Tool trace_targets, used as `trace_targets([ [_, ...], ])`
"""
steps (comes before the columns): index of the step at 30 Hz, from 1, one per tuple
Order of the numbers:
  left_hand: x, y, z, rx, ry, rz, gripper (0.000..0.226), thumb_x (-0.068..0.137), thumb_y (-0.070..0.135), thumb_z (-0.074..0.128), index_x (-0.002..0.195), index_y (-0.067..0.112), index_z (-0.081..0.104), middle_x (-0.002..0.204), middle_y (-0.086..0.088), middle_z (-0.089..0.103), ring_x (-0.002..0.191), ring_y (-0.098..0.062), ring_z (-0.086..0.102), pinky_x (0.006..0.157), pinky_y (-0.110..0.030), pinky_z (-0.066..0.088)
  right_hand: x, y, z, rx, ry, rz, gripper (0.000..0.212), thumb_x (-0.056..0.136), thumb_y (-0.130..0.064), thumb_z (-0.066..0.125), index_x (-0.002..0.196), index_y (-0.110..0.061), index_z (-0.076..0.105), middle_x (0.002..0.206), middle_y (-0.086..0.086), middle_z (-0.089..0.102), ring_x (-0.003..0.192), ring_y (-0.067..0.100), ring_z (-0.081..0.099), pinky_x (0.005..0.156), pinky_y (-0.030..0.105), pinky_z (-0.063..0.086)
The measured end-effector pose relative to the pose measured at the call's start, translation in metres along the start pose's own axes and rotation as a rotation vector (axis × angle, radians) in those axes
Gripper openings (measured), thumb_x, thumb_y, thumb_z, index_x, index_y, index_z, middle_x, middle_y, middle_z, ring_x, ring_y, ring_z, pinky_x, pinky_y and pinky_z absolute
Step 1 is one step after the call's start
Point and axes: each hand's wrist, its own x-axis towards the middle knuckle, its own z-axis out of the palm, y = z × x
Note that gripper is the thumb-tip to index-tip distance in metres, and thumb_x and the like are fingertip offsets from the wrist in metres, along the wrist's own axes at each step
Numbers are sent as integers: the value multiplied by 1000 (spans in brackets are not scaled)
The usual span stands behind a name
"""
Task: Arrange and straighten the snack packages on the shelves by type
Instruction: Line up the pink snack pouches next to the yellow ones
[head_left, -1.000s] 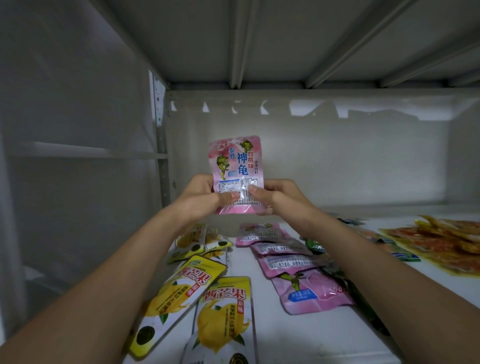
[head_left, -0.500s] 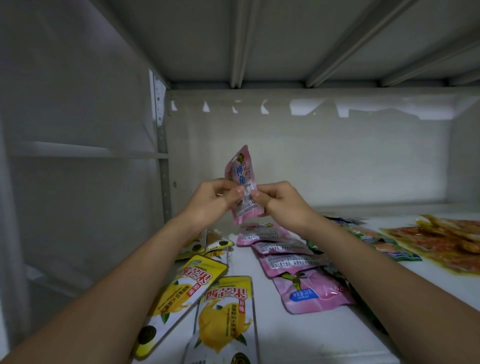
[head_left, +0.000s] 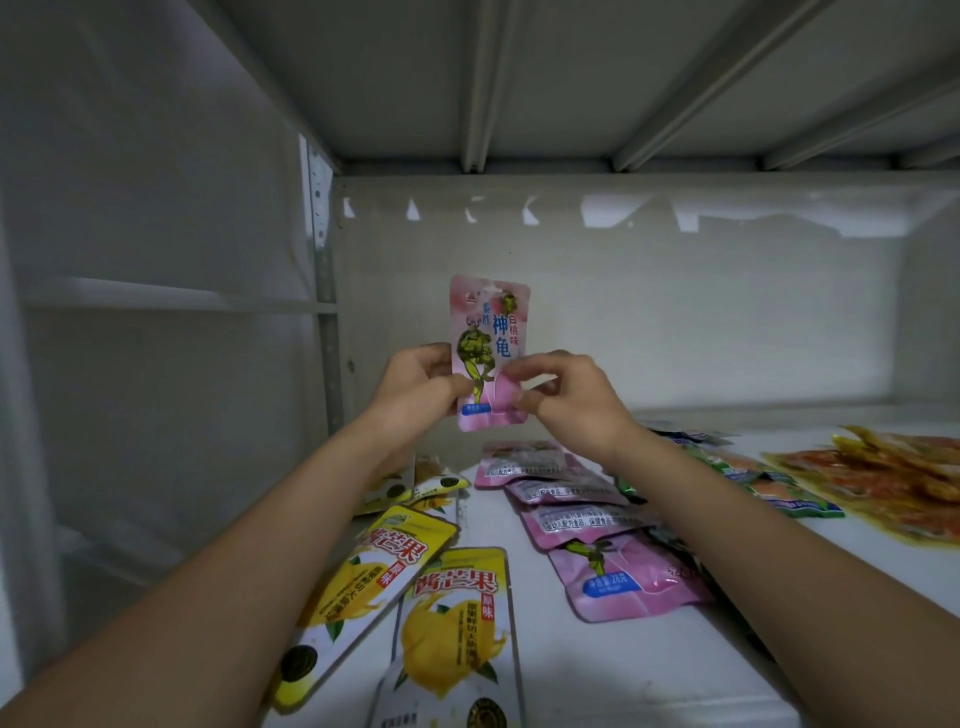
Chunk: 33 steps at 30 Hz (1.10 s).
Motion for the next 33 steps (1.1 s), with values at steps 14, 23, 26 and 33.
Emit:
trace_targets([
  [14,5,-5,-6,-64,-111,-88,30,87,2,80,116,6,73,110,-9,80,108,-29,75,104,-47,56,2,0,-4,355,-96,166,7,93,5,72,91,-2,71,78,3,71,65,10,71,67,22,60],
  [23,2,-1,-10,80,-73,-66,49,82,16,88,107,-19,63,101,-24,77,94,-36,76,91,-45,60,-4,-8,-5,310,-134,88,25,96,-15,74,72,-16,74,65,-1,67,59,14,56,66,28,48],
  [26,2,-3,-7,110,-76,-53,29,89,9,81,101,-13,68,99,-19,79,91,-26,77,84,-36,60,-2,-4,-2,259,-114,71,21,97,-13,73,76,-15,77,61,-4,68,51,8,54,59,23,45],
  [33,1,3,-3,-90,-129,-89,15,89,8,80,102,3,75,103,-13,80,103,-27,77,92,-35,62,0,-5,-8,383,-74,125,17,96,-18,74,94,-1,77,76,9,78,65,12,67,69,25,54],
])
